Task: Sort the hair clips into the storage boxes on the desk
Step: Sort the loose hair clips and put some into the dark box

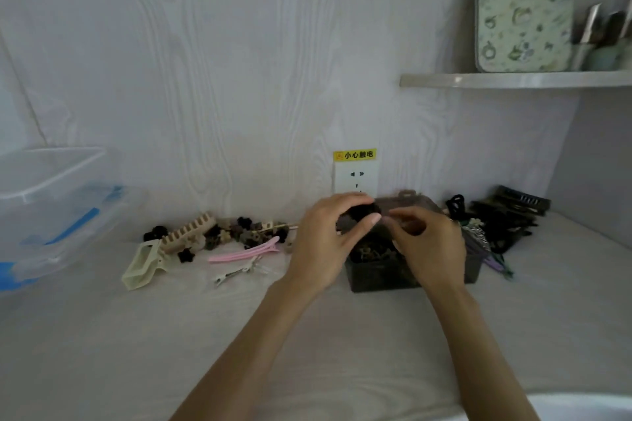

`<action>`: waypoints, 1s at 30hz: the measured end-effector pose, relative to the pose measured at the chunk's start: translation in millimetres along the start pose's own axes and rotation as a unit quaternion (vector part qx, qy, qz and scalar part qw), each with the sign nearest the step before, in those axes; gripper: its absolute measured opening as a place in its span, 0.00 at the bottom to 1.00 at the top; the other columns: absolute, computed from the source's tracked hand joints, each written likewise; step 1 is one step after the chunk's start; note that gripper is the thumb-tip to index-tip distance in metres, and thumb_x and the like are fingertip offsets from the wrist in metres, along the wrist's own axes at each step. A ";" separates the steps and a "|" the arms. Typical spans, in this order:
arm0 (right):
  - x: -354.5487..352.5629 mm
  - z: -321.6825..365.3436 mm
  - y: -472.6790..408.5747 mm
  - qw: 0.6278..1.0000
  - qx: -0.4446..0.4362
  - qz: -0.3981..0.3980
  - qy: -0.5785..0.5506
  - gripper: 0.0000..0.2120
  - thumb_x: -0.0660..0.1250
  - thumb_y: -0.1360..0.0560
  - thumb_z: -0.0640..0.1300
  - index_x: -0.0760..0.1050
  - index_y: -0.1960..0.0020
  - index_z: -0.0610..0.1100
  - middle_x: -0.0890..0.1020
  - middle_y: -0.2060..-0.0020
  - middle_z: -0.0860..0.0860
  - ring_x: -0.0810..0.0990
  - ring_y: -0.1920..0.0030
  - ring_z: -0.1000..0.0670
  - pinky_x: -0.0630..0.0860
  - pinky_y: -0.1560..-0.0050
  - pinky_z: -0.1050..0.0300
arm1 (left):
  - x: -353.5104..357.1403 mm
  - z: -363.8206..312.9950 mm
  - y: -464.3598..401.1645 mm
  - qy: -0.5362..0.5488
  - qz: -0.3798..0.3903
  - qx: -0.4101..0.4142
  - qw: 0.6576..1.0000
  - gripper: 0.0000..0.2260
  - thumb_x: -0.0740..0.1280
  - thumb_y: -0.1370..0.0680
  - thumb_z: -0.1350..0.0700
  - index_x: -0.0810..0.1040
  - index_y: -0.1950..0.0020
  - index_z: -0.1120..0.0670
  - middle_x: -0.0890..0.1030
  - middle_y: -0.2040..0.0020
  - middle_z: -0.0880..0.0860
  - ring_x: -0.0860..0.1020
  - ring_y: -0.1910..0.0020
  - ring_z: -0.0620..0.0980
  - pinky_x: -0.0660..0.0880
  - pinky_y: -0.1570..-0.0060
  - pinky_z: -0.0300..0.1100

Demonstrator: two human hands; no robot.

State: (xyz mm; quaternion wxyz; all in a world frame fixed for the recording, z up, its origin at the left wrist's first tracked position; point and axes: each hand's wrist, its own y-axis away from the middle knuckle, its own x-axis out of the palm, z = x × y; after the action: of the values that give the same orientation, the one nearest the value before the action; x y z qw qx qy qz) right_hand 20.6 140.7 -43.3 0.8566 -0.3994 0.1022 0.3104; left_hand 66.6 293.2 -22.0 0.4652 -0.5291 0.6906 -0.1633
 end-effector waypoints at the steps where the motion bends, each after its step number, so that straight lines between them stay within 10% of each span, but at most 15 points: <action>1: -0.6 0.0 -0.2 1.000 -0.009 -0.012 -0.011 0.09 0.69 0.28 0.51 0.82 0.50 0.50 0.85 0.57 0.54 0.81 0.58 0.56 0.79 0.59 0.59 | 7.5 -1.5 -2.5 0.019 0.016 0.003 1.000 0.13 0.67 0.25 0.48 0.80 0.42 0.50 0.79 0.45 0.39 0.73 0.46 0.29 0.68 0.45 0.24; 11: 2.7 3.9 1.1 0.999 -0.017 -0.050 -0.003 0.07 0.66 0.25 0.47 0.80 0.50 0.46 0.83 0.54 0.51 0.79 0.51 0.51 0.74 0.56 0.60 | -31.1 45.7 8.0 0.097 0.086 -0.136 0.982 0.24 0.52 0.23 0.36 0.74 0.35 0.48 0.77 0.38 0.43 0.74 0.38 0.38 0.68 0.40 0.27; 17: 19.3 39.8 12.0 0.992 -0.108 0.051 0.036 0.05 0.67 0.26 0.44 0.80 0.51 0.46 0.82 0.56 0.52 0.76 0.55 0.55 0.71 0.58 0.67 | -112.0 104.5 36.2 -0.203 -0.078 -0.269 0.938 0.09 0.65 0.24 0.61 0.81 0.46 0.54 0.83 0.50 0.53 0.80 0.51 0.54 0.76 0.52 0.44; 25: 117.3 115.0 12.8 0.940 -0.188 0.266 0.097 0.15 0.56 0.21 0.40 0.75 0.38 0.46 0.80 0.44 0.47 0.76 0.43 0.46 0.71 0.44 0.54 | -133.6 112.4 46.8 -0.350 -0.001 -0.392 0.851 0.12 0.59 0.21 0.58 0.76 0.40 0.56 0.78 0.42 0.60 0.76 0.42 0.58 0.72 0.48 0.45; 30: 175.8 109.6 39.3 0.902 -0.201 0.310 0.225 0.23 0.46 0.19 0.49 0.55 0.25 0.48 0.62 0.27 0.49 0.60 0.27 0.46 0.52 0.28 0.46 | -129.6 114.6 47.4 -0.362 -0.004 -0.393 0.845 0.10 0.61 0.22 0.56 0.79 0.44 0.53 0.81 0.44 0.55 0.78 0.44 0.54 0.73 0.50 0.44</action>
State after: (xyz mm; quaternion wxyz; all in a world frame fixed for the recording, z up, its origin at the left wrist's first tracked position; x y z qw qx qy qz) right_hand 126.7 321.0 -69.7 0.5730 -0.5705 0.3462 0.4757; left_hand 133.5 456.5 -54.0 0.4341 -0.6923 0.4775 0.3230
